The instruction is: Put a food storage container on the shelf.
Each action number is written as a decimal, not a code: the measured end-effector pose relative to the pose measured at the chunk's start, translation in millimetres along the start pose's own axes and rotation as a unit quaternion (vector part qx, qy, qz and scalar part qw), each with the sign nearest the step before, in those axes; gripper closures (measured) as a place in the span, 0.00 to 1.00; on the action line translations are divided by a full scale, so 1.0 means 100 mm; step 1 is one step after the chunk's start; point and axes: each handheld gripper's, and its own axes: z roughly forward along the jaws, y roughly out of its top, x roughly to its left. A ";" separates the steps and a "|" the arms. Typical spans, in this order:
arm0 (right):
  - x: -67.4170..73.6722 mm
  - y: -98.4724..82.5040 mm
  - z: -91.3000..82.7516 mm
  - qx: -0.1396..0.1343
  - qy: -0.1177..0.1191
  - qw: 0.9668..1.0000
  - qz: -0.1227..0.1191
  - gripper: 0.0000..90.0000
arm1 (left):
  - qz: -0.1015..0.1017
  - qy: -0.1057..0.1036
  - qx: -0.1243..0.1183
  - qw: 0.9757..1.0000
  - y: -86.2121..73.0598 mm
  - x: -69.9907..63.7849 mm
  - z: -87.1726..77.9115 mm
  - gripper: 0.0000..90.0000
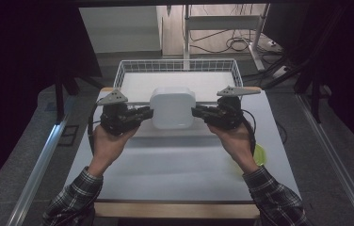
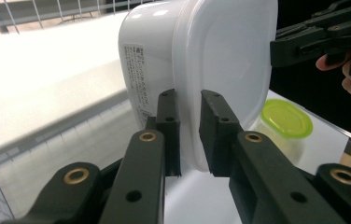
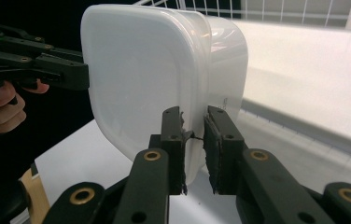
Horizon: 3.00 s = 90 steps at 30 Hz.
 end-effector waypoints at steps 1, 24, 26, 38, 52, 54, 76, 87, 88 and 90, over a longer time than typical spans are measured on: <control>-0.01 0.03 0.00 -0.002 0.000 1.000 -0.001 0.87 | -0.001 0.000 -0.002 1.000 0.03 0.01 0.00 0.88; -0.27 0.53 0.21 -0.014 -0.029 0.999 0.009 0.86 | -0.027 -0.006 -0.010 1.000 0.46 0.39 0.24 0.88; -0.30 0.54 0.23 -0.014 -0.031 0.999 0.010 0.86 | -0.031 -0.009 -0.011 0.999 0.46 0.42 0.28 0.88; -0.43 0.58 0.32 -0.006 -0.029 0.999 0.027 0.84 | -0.037 -0.011 -0.023 0.999 0.46 0.52 0.43 0.80; -0.46 0.66 0.45 -0.008 -0.037 0.999 0.016 0.69 | -0.037 0.009 -0.039 0.999 0.51 0.56 0.57 0.62; -0.47 0.67 0.47 -0.007 -0.040 0.999 0.016 0.68 | -0.037 0.010 -0.037 0.999 0.52 0.57 0.59 0.62; -0.56 0.72 0.61 -0.002 -0.069 0.997 0.029 0.59 | -0.066 0.021 -0.030 0.997 0.56 0.74 0.74 0.52; -0.60 0.73 0.63 -0.007 -0.069 0.996 0.047 0.56 | -0.073 0.037 -0.037 0.996 0.58 0.78 0.80 0.46; -0.60 0.73 0.63 -0.007 -0.070 0.996 0.047 0.55 | -0.067 0.042 -0.035 0.996 0.59 0.78 0.79 0.45; -0.60 0.73 0.62 -0.007 -0.072 0.996 0.044 0.53 | -0.055 0.040 -0.031 0.997 0.60 0.77 0.78 0.41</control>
